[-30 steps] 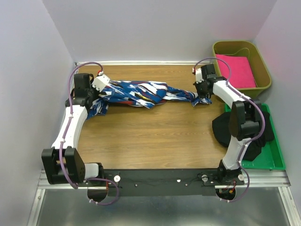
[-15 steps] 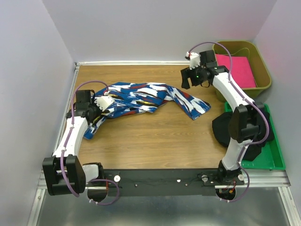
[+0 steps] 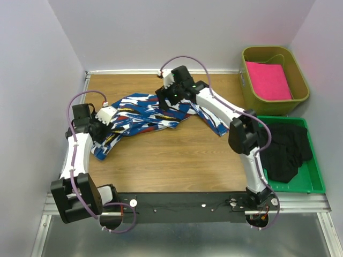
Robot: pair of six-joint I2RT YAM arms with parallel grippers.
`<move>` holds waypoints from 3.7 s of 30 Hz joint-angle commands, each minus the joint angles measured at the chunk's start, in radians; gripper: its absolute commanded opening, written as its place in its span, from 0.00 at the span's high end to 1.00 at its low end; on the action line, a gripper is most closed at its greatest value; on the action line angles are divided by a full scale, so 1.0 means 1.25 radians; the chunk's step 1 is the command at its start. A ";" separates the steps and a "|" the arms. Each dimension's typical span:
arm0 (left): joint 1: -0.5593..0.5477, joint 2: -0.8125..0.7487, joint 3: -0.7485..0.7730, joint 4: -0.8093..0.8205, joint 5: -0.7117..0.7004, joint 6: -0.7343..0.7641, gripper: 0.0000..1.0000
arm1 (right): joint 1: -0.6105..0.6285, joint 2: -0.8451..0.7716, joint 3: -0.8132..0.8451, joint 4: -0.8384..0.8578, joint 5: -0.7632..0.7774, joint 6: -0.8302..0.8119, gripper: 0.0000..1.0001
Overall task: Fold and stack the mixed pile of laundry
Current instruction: Flatten out the trousers at the center of the board.
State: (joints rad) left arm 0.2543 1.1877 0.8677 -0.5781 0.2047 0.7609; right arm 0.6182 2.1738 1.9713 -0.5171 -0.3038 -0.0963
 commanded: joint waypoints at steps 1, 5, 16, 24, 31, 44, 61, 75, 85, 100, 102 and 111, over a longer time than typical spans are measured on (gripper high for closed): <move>0.005 0.028 -0.052 0.002 0.022 -0.048 0.36 | 0.071 0.114 0.134 0.042 0.039 0.027 0.14; 0.006 0.044 -0.068 0.021 0.009 -0.067 0.36 | 0.121 0.194 0.206 0.047 0.063 0.026 0.13; 0.008 0.067 -0.094 0.055 -0.027 -0.081 0.36 | 0.189 0.261 0.217 0.057 0.124 -0.008 0.22; 0.022 0.079 -0.078 0.120 -0.120 -0.083 0.82 | 0.147 0.139 0.114 0.092 0.268 -0.015 0.99; 0.037 0.061 0.043 0.121 -0.132 -0.065 1.00 | -0.020 -0.039 0.043 0.075 0.212 0.039 0.99; 0.040 0.103 0.227 0.000 -0.013 0.070 0.88 | -0.283 -0.334 -0.093 0.058 0.144 0.100 0.99; 0.051 -0.025 0.030 0.023 -0.067 0.217 1.00 | -0.331 -0.297 -0.129 0.079 0.238 0.142 0.99; 0.065 0.144 0.231 0.018 0.023 0.048 0.92 | -0.331 0.030 0.111 -0.170 0.178 0.038 0.42; 0.076 0.308 0.399 -0.025 0.034 -0.080 0.41 | -0.320 -0.271 -0.287 -0.221 0.016 -0.062 0.08; 0.216 0.179 0.241 -0.158 0.122 0.060 0.39 | -0.130 -0.314 -0.636 -0.080 0.107 -0.049 0.12; 0.227 0.170 0.193 -0.160 0.125 0.070 0.39 | -0.114 -0.296 -0.643 -0.055 0.141 -0.048 0.11; 0.221 0.143 0.003 0.006 0.068 0.120 0.39 | -0.083 -0.221 -0.624 -0.045 0.226 -0.043 0.50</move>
State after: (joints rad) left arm 0.5346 1.3792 0.9382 -0.7059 0.3176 0.8677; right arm 0.5045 1.8332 1.1835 -0.6147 -0.0746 -0.1566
